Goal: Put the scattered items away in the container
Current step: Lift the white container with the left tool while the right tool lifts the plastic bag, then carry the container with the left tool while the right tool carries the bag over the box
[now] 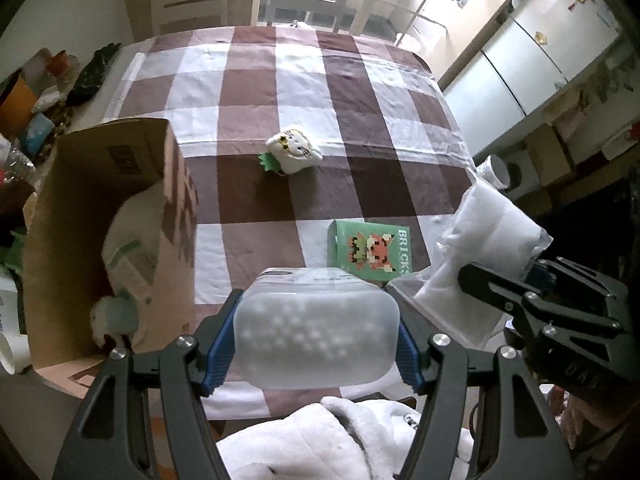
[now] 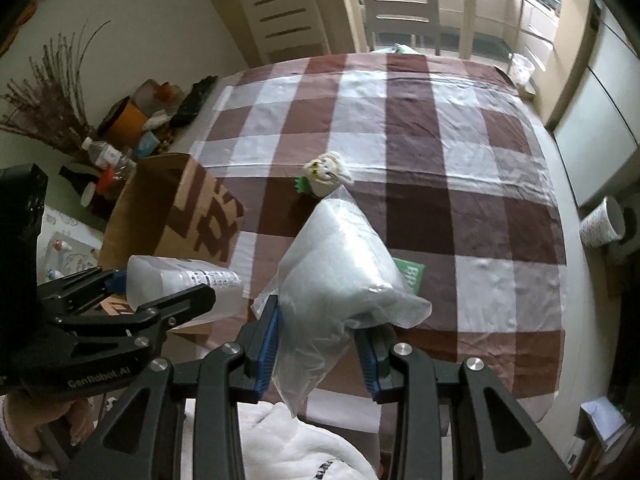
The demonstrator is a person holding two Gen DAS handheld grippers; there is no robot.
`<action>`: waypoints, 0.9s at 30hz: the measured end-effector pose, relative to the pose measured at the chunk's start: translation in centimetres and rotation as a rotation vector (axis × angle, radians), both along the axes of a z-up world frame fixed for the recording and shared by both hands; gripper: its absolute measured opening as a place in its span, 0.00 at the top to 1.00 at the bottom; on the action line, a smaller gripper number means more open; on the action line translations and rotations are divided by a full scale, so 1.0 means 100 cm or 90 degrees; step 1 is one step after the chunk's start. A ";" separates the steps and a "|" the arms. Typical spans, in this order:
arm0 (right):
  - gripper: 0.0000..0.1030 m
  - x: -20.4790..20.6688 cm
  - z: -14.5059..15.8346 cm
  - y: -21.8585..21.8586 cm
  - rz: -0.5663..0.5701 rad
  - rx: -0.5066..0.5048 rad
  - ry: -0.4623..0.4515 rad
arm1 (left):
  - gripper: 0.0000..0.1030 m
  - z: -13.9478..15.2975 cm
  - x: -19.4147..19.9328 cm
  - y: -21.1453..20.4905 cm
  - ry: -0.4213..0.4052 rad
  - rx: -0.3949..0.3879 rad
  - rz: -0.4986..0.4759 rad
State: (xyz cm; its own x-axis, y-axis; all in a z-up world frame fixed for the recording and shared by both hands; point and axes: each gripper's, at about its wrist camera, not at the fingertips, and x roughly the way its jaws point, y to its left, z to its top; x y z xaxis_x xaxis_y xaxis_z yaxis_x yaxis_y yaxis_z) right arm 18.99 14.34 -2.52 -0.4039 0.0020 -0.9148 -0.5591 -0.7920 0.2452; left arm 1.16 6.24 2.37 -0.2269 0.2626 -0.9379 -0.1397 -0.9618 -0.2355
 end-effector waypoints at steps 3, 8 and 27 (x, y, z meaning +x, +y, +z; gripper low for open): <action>0.66 -0.010 0.004 -0.003 0.010 0.000 0.007 | 0.34 0.005 0.000 -0.009 0.006 -0.002 0.012; 0.66 -0.028 0.014 -0.009 0.037 0.008 0.015 | 0.35 0.014 0.000 -0.028 0.016 0.000 0.041; 0.66 -0.104 0.032 -0.043 0.165 0.034 0.010 | 0.34 0.029 -0.001 -0.114 0.036 0.021 0.184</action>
